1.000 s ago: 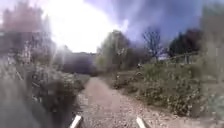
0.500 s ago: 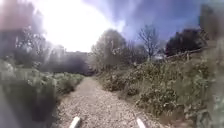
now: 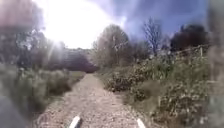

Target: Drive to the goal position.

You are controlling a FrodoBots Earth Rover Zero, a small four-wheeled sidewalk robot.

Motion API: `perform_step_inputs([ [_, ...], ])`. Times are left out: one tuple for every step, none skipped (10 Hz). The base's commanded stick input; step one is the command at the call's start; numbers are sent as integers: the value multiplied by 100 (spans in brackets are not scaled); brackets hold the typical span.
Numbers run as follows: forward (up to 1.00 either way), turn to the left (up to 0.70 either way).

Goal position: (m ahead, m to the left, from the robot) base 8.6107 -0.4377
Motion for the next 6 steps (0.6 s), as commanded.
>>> perform_step_inputs([
  [55,0],
  [56,0],
  [62,0],
  [92,0],
  [99,0],
  [100,0],
])
